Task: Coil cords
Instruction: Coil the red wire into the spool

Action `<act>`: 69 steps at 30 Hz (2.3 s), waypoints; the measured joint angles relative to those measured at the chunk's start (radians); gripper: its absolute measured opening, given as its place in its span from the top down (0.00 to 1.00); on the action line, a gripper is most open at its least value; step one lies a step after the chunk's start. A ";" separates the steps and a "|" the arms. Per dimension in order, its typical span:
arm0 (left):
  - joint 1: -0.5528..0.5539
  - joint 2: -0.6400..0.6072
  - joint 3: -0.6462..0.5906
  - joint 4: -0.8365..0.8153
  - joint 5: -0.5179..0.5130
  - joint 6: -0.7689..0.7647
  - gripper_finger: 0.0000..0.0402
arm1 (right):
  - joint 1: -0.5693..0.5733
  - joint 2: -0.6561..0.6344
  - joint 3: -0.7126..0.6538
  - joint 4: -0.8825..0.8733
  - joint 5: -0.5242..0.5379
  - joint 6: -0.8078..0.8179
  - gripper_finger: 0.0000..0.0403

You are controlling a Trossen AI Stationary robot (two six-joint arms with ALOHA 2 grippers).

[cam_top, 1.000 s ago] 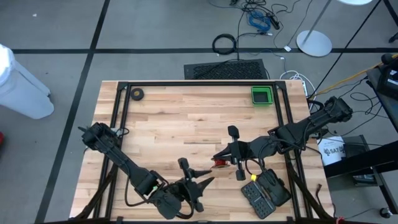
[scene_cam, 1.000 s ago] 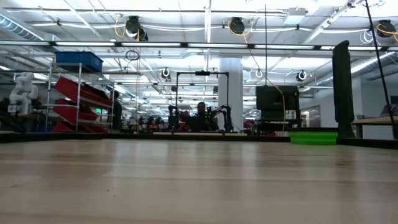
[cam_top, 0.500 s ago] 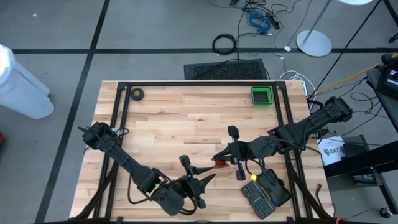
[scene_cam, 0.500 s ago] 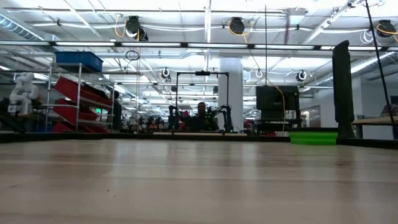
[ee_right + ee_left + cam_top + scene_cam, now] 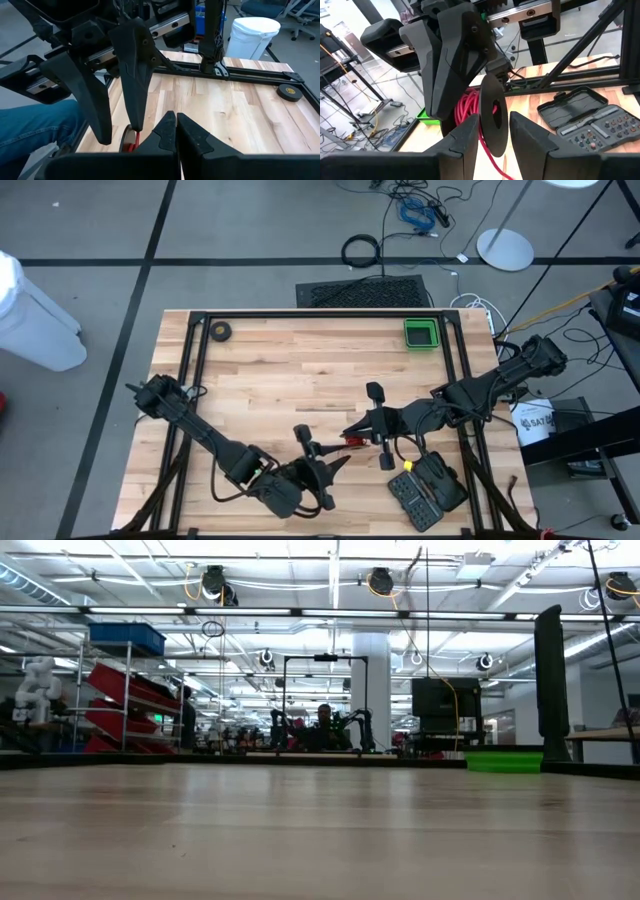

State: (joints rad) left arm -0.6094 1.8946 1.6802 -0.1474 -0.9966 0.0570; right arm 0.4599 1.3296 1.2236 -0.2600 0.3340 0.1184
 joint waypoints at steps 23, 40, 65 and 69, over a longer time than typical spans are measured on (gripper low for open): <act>0.026 0.000 0.000 -0.027 0.094 -0.078 0.72 | 0.000 0.000 0.000 -0.001 -0.002 -0.007 1.00; 0.024 0.000 -0.001 -0.029 0.031 -0.077 0.99 | -0.001 0.000 0.000 0.005 0.002 -0.024 1.00; -0.074 -0.061 -0.001 -0.030 0.013 -0.051 1.00 | 0.209 -0.120 -0.027 -0.045 0.403 -0.053 0.72; -0.115 -0.099 0.000 -0.047 0.025 -0.052 1.00 | 0.209 -0.117 -0.087 -0.031 0.385 -0.036 0.72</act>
State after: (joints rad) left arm -0.7244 1.7956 1.6798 -0.1948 -0.9715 0.0049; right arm 0.6684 1.2128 1.1369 -0.2909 0.7193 0.0825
